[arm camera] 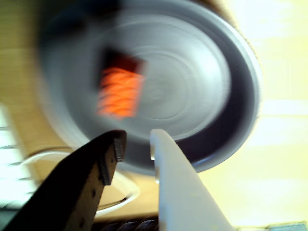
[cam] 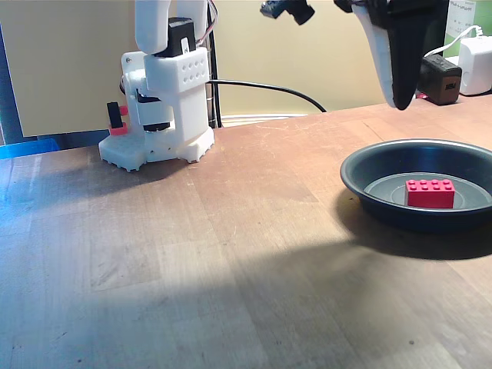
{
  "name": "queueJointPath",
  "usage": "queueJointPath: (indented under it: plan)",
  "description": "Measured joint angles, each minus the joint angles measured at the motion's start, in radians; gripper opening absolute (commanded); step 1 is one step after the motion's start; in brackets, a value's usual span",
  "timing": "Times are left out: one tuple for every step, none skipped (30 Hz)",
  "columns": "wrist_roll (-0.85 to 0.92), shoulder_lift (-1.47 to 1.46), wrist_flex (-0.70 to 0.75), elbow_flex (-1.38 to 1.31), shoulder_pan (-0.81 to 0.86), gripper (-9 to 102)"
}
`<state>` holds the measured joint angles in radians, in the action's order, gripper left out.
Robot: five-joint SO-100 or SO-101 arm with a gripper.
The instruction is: Grasp a lego block and put it in the bin.
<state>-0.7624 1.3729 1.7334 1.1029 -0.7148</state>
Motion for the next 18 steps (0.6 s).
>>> queueJointPath:
  plan:
    - [0.043,0.018,0.002,0.0,0.02,0]
    - [0.091,0.038,0.002,0.0,0.049,0]
    - [0.146,0.055,0.005,0.0,0.074,0]
    - [0.216,0.074,0.005,0.0,0.107,0]
    - [0.285,0.089,0.006,0.0,0.138,0]
    - [0.354,0.106,0.005,0.005,0.175,0]
    - [0.422,0.121,0.006,0.02,0.213,0]
    - [0.489,0.133,0.006,0.04,0.247,0]
    - [0.551,0.147,0.006,0.057,0.282,0]
    - [0.615,0.161,0.006,0.077,0.316,0]
    - [0.661,0.175,0.006,0.097,0.345,0]
    - [0.706,0.195,0.006,0.117,0.376,0]
    - [0.75,0.216,0.003,0.14,0.403,0]
    - [0.793,0.242,0.003,0.161,0.436,0]
    - [0.83,0.27,0.002,0.187,0.468,0]
    - [0.859,0.293,0.003,0.21,0.497,0]
    - [0.885,0.319,0.003,0.236,0.525,0]
    - [0.907,0.345,0.003,0.268,0.541,0]
